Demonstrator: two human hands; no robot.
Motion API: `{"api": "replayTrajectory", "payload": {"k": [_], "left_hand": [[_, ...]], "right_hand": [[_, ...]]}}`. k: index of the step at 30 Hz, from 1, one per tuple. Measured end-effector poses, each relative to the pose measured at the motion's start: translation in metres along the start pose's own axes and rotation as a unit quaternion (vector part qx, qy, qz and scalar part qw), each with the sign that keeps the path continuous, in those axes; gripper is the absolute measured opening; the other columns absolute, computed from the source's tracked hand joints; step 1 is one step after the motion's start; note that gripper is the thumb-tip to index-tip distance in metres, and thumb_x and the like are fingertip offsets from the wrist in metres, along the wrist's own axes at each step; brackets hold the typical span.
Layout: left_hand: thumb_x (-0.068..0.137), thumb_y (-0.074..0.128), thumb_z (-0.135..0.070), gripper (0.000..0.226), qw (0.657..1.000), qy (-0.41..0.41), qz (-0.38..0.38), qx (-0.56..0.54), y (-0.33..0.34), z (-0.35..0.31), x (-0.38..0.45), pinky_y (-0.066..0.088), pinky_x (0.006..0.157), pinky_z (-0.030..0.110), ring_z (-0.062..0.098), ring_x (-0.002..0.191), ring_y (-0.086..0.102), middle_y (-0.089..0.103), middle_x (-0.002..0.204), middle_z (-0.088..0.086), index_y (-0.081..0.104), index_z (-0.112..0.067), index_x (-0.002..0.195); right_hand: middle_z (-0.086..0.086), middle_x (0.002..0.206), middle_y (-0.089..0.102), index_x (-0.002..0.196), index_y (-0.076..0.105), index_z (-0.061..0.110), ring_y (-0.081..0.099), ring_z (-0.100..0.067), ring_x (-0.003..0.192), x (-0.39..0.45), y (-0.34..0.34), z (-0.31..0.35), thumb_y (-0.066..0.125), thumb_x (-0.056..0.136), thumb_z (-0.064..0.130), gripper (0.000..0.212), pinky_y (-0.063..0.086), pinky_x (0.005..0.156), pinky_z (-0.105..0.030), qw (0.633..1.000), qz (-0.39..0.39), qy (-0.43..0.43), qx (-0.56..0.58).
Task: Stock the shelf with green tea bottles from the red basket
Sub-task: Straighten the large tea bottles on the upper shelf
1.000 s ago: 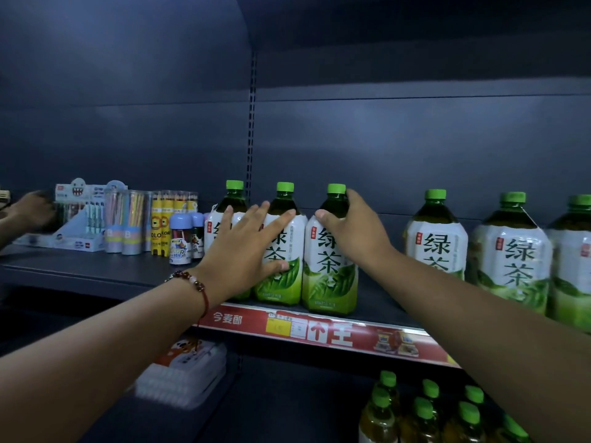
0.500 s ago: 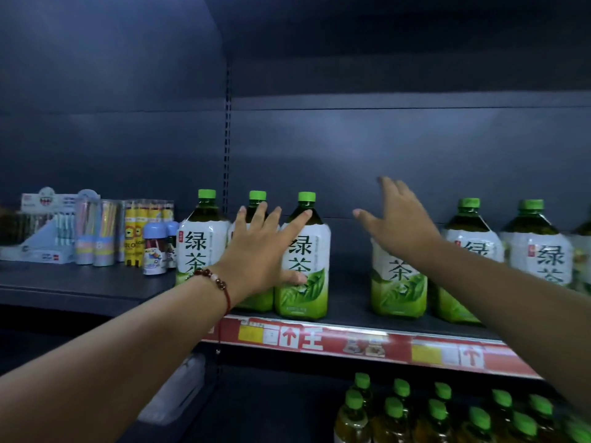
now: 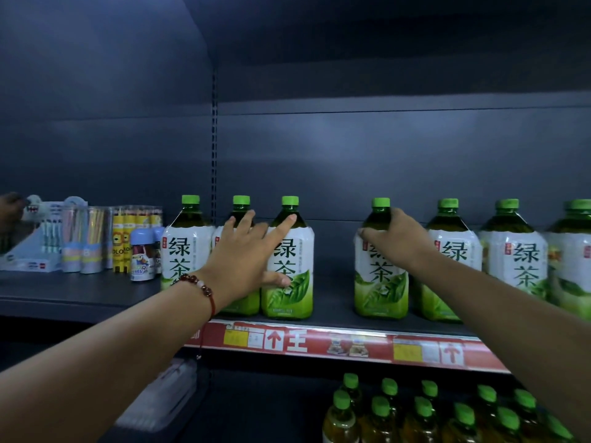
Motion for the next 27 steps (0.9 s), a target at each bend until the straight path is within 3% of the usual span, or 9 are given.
{"api": "replayTrajectory", "payload": {"k": [6, 14, 22, 25, 27], "left_hand": [[0.080, 0.056, -0.073, 0.112, 1.000, -0.002, -0.003, -0.018, -0.001, 0.000, -0.001, 0.008, 0.123, 0.053, 0.032, 0.153, 0.006, 0.032, 0.159, 0.006, -0.016, -0.034, 0.156], [0.082, 0.058, -0.070, 0.109, 0.999, 0.002, -0.017, -0.048, 0.001, 0.001, -0.004, 0.002, 0.123, 0.053, 0.031, 0.153, 0.000, 0.028, 0.161, 0.005, -0.016, -0.037, 0.155], [0.083, 0.058, -0.069, 0.107, 0.998, 0.003, -0.030, -0.060, 0.005, 0.003, -0.005, -0.003, 0.122, 0.052, 0.031, 0.153, -0.003, 0.024, 0.163, 0.006, -0.017, -0.040, 0.154], [0.084, 0.057, -0.068, 0.105, 0.998, 0.001, -0.032, -0.062, 0.005, 0.003, -0.005, -0.004, 0.122, 0.053, 0.031, 0.153, -0.005, 0.020, 0.164, 0.007, -0.017, -0.040, 0.154], [0.085, 0.057, -0.067, 0.104, 0.997, -0.009, -0.030, -0.065, 0.005, 0.001, -0.006, -0.006, 0.122, 0.052, 0.031, 0.153, -0.007, 0.008, 0.166, 0.009, -0.015, -0.040, 0.154]], "right_hand": [[0.001, 0.095, 0.055, 0.118, 0.054, 0.017, 0.050, -0.019, 0.085, -0.010, 0.004, 0.021, 0.065, 0.086, 0.047, 0.044, 0.037, 0.073, -0.029, 0.999, 0.007, -0.036, 0.001], [0.001, 0.106, 0.061, 0.119, 0.054, 0.017, 0.060, -0.023, 0.099, -0.020, 0.024, 0.048, 0.065, 0.086, 0.052, 0.049, 0.040, 0.076, -0.030, 0.996, 0.018, -0.078, 0.030], [0.002, 0.109, 0.062, 0.111, 0.053, 0.022, 0.060, -0.020, 0.097, -0.026, 0.034, 0.052, 0.063, 0.086, 0.054, 0.041, 0.042, 0.074, -0.032, 0.994, -0.006, -0.089, 0.060], [0.002, 0.117, 0.060, 0.117, 0.050, 0.022, 0.059, -0.021, 0.105, -0.027, 0.036, 0.051, 0.061, 0.087, 0.055, 0.045, 0.044, 0.078, -0.033, 0.993, -0.011, -0.095, 0.063], [0.000, 0.130, 0.056, 0.132, 0.044, 0.020, 0.056, -0.023, 0.118, -0.026, 0.039, 0.050, 0.057, 0.089, 0.057, 0.059, 0.048, 0.087, -0.038, 0.993, 0.003, -0.101, 0.052]]}}
Point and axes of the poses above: each hand's wrist, its own x-axis towards the middle knuckle, its own y-axis out of the palm, z = x × y, the point moved 10 cm from there along x, towards the middle knuckle
